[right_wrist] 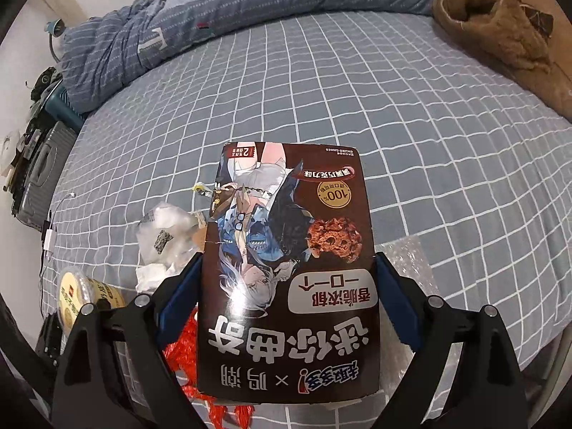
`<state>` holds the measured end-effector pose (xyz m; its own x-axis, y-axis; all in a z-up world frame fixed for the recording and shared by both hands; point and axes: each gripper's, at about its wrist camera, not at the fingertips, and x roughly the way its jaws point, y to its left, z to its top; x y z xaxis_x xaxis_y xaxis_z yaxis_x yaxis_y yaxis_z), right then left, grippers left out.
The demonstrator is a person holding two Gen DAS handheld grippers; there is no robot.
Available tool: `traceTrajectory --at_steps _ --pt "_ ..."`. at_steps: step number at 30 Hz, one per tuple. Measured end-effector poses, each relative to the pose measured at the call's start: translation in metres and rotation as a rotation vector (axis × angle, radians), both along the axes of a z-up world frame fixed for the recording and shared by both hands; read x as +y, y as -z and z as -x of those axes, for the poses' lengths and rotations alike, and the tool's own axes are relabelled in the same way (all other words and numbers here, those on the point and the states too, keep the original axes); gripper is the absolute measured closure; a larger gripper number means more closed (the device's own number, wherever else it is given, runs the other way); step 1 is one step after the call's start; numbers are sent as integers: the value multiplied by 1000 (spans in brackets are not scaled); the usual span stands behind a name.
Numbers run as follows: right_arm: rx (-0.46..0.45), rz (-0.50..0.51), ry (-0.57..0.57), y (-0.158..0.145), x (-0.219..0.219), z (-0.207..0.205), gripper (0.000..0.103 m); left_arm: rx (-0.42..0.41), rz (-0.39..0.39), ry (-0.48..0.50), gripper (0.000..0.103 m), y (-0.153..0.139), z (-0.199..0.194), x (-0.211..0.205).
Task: Collect trash
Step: 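Lift the yogurt cup and snack box and carry both toward the bin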
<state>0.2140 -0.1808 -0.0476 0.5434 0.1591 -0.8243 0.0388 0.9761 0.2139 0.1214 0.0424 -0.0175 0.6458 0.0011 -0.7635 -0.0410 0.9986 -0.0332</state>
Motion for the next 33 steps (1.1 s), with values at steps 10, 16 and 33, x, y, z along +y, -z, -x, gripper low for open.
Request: traceTrajectory --at_steps 10,16,33 --pt "-63 35 -19 -2 10 38 16 -24 7 -15 18 -17 31 -3" --pt "-105 47 -23 -8 14 66 16 -24 7 -5 18 -21 53 -9" --pt "-168 37 -49 -12 14 147 16 -29 43 -30 18 -38 119 -25"
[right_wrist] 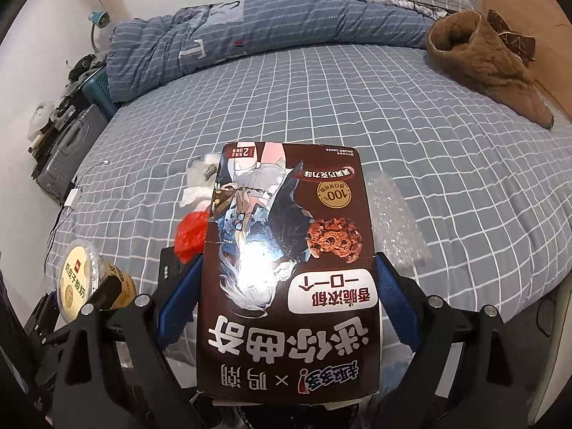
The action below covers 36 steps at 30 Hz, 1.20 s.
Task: Collect trash
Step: 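Lift the yogurt cup and snack box and carry both toward the bin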
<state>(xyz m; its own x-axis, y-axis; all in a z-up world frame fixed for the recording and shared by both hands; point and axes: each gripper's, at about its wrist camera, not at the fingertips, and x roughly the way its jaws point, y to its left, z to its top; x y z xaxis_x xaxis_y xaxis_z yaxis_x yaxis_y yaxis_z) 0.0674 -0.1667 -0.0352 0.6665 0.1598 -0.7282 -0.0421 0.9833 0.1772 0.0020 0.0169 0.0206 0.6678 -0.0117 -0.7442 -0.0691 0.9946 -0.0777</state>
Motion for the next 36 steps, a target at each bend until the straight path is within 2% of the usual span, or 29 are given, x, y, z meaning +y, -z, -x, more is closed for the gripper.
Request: traceTrajectory --at_steps 20,36 --pt "-73 16 -12 -7 3 85 16 45 1 -1 18 -3 77 -17" --pt "-71 37 -31 23 10 164 16 88 -21 -3 18 8 139 -17"
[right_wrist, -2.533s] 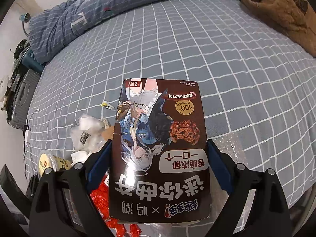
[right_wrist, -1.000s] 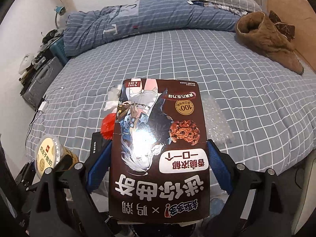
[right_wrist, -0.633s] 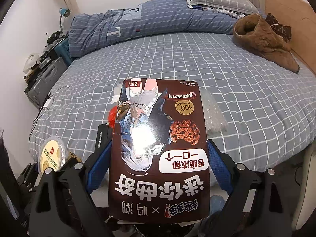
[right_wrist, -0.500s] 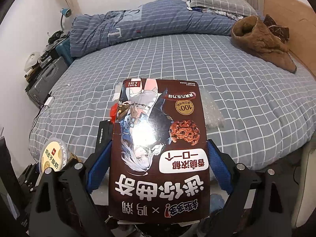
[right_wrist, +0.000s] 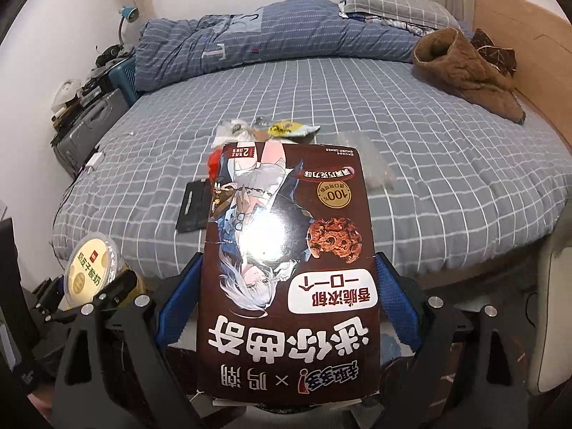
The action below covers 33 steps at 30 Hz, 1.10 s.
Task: Collect trash
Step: 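Lift the yogurt cup and snack box and carry both toward the bin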
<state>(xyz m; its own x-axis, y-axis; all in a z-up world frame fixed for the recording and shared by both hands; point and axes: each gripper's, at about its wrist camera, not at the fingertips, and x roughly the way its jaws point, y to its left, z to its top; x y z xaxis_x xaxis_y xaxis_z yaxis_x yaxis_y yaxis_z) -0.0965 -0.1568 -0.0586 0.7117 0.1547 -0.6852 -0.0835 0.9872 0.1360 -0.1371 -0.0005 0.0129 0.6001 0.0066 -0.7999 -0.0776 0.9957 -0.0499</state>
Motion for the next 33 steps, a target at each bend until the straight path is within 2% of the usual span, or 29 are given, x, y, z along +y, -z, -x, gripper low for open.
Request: traceTrajectory --at_steps 13,26,33 --pt "86 32 -27 54 12 31 16 61 11 1 18 23 29 -4" --pt "205 52 -27 122 17 27 16 125 48 22 18 72 29 -5" --pt "261 68 -42 137 17 22 16 158 53 35 18 97 22 -4"
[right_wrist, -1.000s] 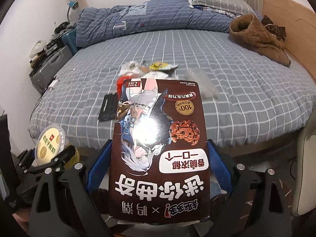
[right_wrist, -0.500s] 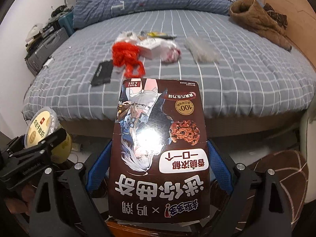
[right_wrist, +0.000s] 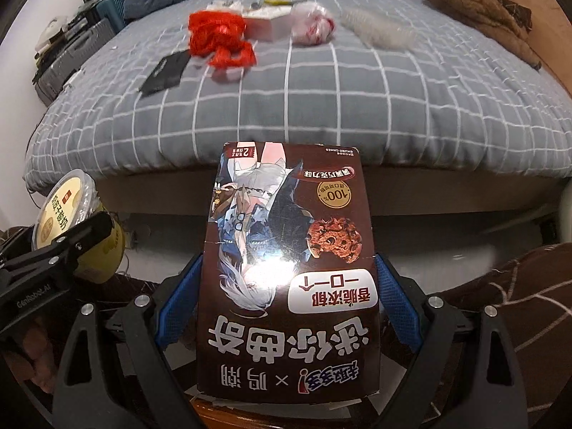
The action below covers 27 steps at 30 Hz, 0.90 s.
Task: Collect trash
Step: 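Lift the yogurt cup and snack box and carry both toward the bin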
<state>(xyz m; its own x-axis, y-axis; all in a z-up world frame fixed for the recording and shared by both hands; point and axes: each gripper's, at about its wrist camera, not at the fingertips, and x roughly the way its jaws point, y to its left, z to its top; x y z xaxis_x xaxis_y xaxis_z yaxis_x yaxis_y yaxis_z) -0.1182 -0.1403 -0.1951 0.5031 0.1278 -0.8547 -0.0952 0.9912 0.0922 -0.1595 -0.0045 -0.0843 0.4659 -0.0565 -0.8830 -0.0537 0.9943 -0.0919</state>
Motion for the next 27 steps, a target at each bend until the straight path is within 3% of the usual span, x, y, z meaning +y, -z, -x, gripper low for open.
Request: traceTrajectory --at_steps 12,27 --pt "101 10 -14 12 5 -8 16 52 -4 5 18 30 -18 12" --pt "236 -14 -76 -6 6 0 15 164 -12 -55 18 75 -31 37"
